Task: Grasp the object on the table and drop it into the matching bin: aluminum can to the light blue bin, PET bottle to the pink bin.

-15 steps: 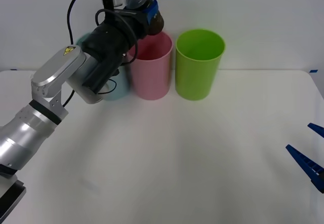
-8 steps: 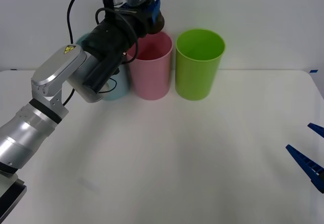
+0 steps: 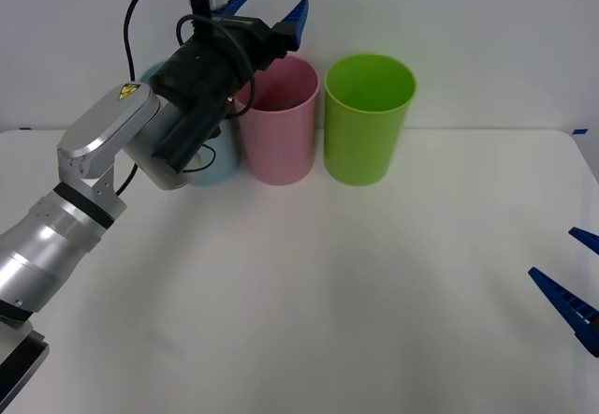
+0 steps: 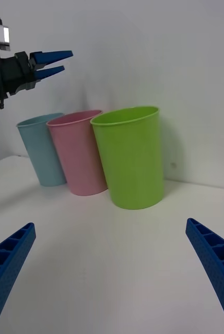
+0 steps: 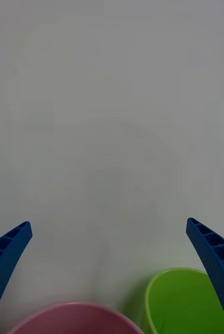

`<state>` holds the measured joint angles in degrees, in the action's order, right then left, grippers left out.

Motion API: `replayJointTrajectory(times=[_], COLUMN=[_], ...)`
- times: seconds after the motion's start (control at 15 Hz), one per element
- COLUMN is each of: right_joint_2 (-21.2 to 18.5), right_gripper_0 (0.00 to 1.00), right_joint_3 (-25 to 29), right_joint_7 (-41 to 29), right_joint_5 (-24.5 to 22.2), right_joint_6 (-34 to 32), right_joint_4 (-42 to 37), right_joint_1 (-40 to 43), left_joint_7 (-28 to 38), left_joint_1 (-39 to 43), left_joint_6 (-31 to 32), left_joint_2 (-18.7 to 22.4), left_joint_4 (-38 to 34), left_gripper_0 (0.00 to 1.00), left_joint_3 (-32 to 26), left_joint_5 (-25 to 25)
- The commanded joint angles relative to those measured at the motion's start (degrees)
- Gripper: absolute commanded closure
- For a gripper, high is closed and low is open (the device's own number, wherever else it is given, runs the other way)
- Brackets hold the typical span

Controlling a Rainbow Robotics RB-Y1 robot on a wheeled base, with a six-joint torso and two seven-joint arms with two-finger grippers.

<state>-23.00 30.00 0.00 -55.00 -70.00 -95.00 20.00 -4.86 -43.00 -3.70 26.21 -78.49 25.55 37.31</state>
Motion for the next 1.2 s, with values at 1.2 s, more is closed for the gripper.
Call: replayJointTrajectory(times=[1.2], right_joint_2=[0.00], right_gripper_0=[0.00], right_joint_3=[0.00], right_joint_7=[0.00], right_joint_5=[0.00], right_joint_6=[0.00], right_joint_4=[0.00], right_joint_1=[0.00], left_joint_7=[0.56], left_joint_1=[24.46], left_joint_6=[12.22], left_joint_2=[13.25], left_joint_4=[-17.32], left_gripper_0=[0.00], left_joint_3=[-9.99], left_joint_5=[-3.47])
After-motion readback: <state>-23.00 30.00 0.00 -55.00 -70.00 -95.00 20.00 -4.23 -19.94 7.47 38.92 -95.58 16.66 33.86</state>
